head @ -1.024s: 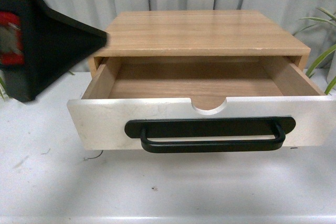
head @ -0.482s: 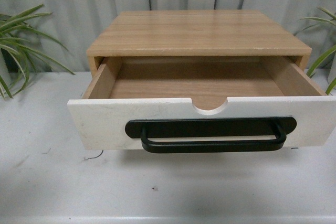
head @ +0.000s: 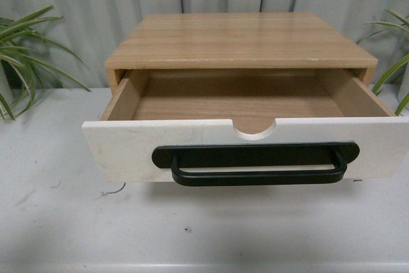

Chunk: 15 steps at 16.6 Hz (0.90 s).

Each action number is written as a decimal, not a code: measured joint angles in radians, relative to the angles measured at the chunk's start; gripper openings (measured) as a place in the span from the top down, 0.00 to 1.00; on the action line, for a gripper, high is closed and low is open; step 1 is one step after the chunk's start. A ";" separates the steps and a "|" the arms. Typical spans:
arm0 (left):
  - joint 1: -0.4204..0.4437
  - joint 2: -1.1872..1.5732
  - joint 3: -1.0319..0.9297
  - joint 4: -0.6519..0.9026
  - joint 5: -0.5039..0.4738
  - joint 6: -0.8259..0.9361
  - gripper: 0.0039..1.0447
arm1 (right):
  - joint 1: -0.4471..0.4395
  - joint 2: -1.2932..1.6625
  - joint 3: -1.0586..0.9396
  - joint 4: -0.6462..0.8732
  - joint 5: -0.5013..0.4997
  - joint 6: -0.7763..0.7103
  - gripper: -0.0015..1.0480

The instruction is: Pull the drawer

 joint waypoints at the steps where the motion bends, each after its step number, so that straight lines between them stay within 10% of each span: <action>1: -0.063 -0.023 0.000 -0.031 -0.084 0.000 0.99 | 0.000 -0.016 -0.007 -0.008 0.000 0.000 0.98; 15: -0.130 -0.212 0.001 -0.231 -0.132 0.004 0.99 | 0.000 -0.318 -0.071 -0.251 0.000 -0.001 0.98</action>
